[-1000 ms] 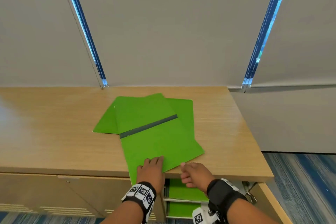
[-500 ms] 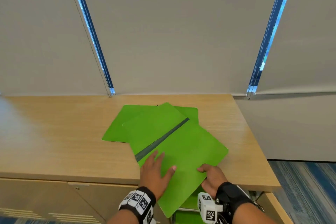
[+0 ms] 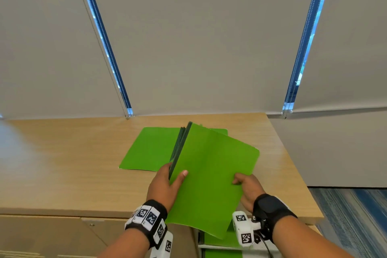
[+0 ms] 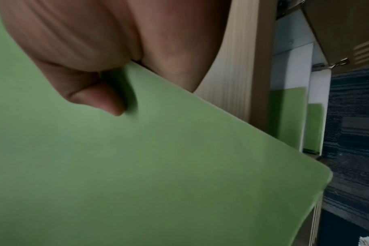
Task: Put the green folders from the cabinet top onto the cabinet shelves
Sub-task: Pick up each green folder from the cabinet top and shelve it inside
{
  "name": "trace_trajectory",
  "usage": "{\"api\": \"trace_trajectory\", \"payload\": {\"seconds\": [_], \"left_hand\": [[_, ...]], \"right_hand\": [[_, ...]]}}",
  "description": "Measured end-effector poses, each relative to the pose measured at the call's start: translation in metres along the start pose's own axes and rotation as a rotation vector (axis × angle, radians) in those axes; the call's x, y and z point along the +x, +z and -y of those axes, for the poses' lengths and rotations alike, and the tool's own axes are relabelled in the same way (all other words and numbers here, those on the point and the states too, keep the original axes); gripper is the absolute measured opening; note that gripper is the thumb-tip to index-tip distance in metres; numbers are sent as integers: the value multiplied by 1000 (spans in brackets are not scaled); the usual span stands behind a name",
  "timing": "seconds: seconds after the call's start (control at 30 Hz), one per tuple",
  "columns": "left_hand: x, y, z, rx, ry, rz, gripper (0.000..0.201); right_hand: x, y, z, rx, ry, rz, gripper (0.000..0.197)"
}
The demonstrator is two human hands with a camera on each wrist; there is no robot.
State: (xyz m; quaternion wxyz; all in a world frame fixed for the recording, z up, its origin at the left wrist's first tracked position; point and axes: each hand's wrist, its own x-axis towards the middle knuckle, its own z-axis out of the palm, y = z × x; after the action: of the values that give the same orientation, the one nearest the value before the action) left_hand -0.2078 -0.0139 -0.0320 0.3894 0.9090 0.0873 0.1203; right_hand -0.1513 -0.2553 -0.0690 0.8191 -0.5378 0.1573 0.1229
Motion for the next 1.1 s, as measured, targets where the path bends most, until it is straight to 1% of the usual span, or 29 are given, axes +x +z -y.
{"api": "trace_trajectory", "payload": {"seconds": [0.07,0.17,0.2,0.27,0.33,0.37,0.43,0.47,0.53,0.57,0.63,0.73,0.77,0.83,0.9,0.93,1.0,1.1], "left_hand": [[-2,-14,-4,0,-14,-80,76],[-7,-42,-3,-23,72,-214,57],[-9,-51,-2,-46,89,-274,51],[-13,-69,8,-125,72,-403,40],[-19,-83,20,-193,13,-514,35],[-23,-89,29,-214,-23,-568,36],[-35,-99,50,-287,-130,-657,35],[-42,-102,62,-341,-193,-695,33],[-57,-104,88,-375,-322,-743,31],[-66,-103,102,-358,-349,-753,31],[-83,-95,135,-344,-421,-760,38],[-105,-75,173,-316,-605,-745,66],[-113,-68,181,-306,-664,-731,71],[-132,-53,197,-275,-734,-693,76],[-156,-33,219,-249,-786,-659,73],[-169,-23,228,-233,-817,-636,67],[-194,3,250,-180,-903,-561,57],[-225,45,277,-135,-1024,-447,48]], "right_hand": [[8,13,-1,-55,-54,30,31],[11,38,-1,-192,-121,61,64],[7,48,-2,-223,-131,105,67],[3,70,-12,-246,-100,212,65],[-3,87,-21,-273,-54,310,75],[-6,96,-27,-301,-49,361,71],[-14,113,-38,-387,-85,438,42],[-16,120,-47,-426,-89,467,36],[-24,129,-66,-475,-65,518,39],[-25,132,-79,-502,-48,539,40],[-31,135,-105,-566,-6,546,41],[-29,128,-145,-610,70,550,42],[-28,124,-158,-632,95,559,43],[-28,112,-189,-679,161,564,45],[-33,96,-218,-711,232,549,43],[-36,88,-227,-734,248,549,43],[-38,66,-257,-787,299,544,44],[-34,23,-312,-885,383,477,49]]}}
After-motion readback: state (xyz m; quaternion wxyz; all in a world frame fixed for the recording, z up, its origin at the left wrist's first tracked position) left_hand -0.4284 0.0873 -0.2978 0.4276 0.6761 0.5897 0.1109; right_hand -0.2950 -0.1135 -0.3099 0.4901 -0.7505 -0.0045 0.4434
